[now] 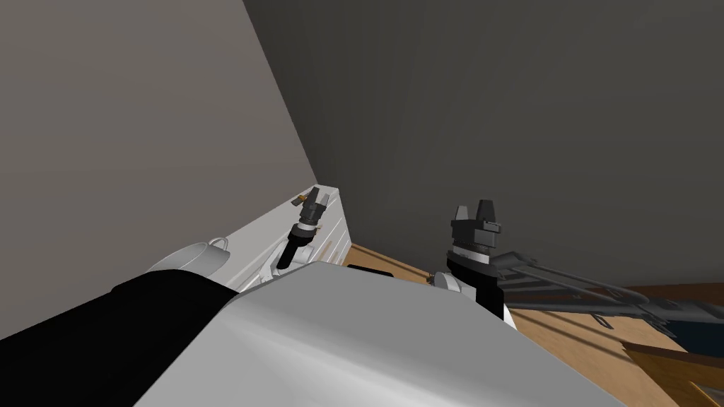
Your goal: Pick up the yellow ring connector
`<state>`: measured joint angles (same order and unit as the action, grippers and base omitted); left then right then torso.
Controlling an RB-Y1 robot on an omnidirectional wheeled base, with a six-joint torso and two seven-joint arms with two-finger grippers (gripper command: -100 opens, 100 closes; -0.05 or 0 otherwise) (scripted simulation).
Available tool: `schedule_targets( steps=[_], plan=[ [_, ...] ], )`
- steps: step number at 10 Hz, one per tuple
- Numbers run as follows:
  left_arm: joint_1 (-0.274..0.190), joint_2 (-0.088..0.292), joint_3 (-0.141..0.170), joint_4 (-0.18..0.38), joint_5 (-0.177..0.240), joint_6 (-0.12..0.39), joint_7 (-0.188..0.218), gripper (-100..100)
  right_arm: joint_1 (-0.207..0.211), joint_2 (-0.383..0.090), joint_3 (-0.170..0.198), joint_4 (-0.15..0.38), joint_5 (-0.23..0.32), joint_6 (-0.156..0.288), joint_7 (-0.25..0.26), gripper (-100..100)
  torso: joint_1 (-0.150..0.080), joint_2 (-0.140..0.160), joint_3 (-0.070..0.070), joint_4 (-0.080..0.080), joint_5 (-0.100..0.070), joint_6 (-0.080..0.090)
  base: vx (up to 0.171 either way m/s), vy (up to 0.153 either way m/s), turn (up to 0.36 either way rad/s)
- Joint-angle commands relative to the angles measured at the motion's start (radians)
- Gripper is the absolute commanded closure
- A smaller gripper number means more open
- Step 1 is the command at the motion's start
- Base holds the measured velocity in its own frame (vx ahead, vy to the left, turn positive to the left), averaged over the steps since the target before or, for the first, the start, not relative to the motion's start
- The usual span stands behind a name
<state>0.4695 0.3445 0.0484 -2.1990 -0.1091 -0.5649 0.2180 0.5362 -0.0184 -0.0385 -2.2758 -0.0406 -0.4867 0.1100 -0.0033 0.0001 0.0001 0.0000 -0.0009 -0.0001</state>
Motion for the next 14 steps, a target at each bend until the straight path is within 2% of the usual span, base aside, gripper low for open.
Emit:
schedule_targets(
  steps=[1, 2, 3, 4, 5, 6, 7, 8, 9, 10, 12, 13, 14],
  plan=[
    [-0.004, 0.050, 0.005, 0.045, -0.004, -0.010, 0.024, -100, 0.000, 0.000, 0.000, 0.000, 0.000, 0.000, 0.000, 0, 0.000, 0.000, 0.000, 0.000, 0.000, 0.000, 0.004, -0.070, -0.066],
    [-0.004, 0.079, 0.005, 0.045, -0.004, -0.010, 0.024, -100, 0.000, 0.000, 0.000, 0.000, 0.000, 0.000, 0.000, 0, -0.001, 0.000, 0.000, 0.000, 0.000, 0.000, 0.000, -0.058, -0.032],
    [-0.008, 0.111, 0.011, 0.081, -0.007, -0.014, 0.046, -100, 0.000, 0.000, 0.000, 0.000, 0.000, 0.000, 0.000, 0, 0.000, 0.000, 0.000, 0.000, 0.000, 0.000, 0.000, -0.076, -0.063],
    [-0.008, 0.144, 0.011, 0.081, -0.007, -0.014, 0.046, -100, 0.000, 0.000, 0.000, 0.000, 0.000, 0.000, 0.000, 0, -0.001, 0.000, 0.000, 0.000, 0.000, 0.000, 0.002, -0.070, -0.033],
    [-0.013, 0.176, 0.016, 0.119, -0.010, -0.018, 0.069, -100, 0.000, 0.000, 0.000, 0.000, 0.000, 0.000, 0.000, 0, -0.001, 0.000, 0.000, 0.000, 0.000, 0.000, -0.003, -0.088, -0.079],
    [-0.013, 0.206, 0.016, 0.120, -0.010, -0.018, 0.069, -100, 0.000, 0.000, 0.000, 0.000, 0.000, 0.000, 0.000, 0, -0.002, 0.000, 0.000, 0.000, 0.000, 0.000, -0.002, -0.070, -0.034],
    [-0.013, 0.218, 0.016, 0.120, -0.010, -0.018, 0.069, -100, 0.000, 0.000, 0.000, 0.000, 0.000, 0.000, 0.000, 0, -0.001, 0.000, 0.000, 0.000, 0.000, 0.000, 0.002, -0.023, 0.009],
    [-0.017, 0.256, 0.021, 0.159, -0.013, -0.023, 0.092, -100, 0.000, 0.000, 0.000, 0.000, 0.000, 0.000, 0.000, 0, 0.001, 0.000, 0.000, 0.000, 0.000, 0.000, 0.002, -0.055, -0.077],
    [-0.017, 0.289, 0.021, 0.159, -0.013, -0.023, 0.092, -100, 0.000, 0.000, 0.000, 0.000, 0.000, 0.000, 0.000, 0, 0.000, 0.000, 0.000, 0.000, 0.000, 0.000, 0.002, -0.055, -0.042],
    [-0.021, 0.321, 0.026, 0.199, -0.015, -0.029, 0.115, -100, 0.000, 0.000, 0.000, 0.000, 0.000, 0.000, 0.000, 0, 0.000, 0.000, 0.000, 0.000, 0.000, 0.000, 0.009, -0.069, -0.066],
    [-0.021, 0.369, 0.026, 0.199, -0.015, -0.029, 0.115, -100, 0.000, 0.000, 0.000, 0.000, 0.000, 0.000, 0.000, 0, 0.000, 0.000, 0.000, 0.000, 0.000, 0.000, 0.001, -0.047, -0.016],
    [-0.024, 0.405, 0.031, 0.240, -0.017, -0.035, 0.138, -100, 0.000, 0.000, 0.000, 0.000, 0.000, 0.000, 0.000, 0, 0.001, 0.000, 0.000, 0.000, 0.000, 0.000, 0.002, -0.048, -0.082],
    [-0.024, 0.433, 0.031, 0.240, -0.017, -0.035, 0.138, -100, 0.000, 0.000, 0.000, 0.000, 0.000, 0.000, 0.000, 0, 0.001, 0.000, 0.000, 0.000, 0.000, 0.000, 0.005, -0.054, -0.040]
  ],
)
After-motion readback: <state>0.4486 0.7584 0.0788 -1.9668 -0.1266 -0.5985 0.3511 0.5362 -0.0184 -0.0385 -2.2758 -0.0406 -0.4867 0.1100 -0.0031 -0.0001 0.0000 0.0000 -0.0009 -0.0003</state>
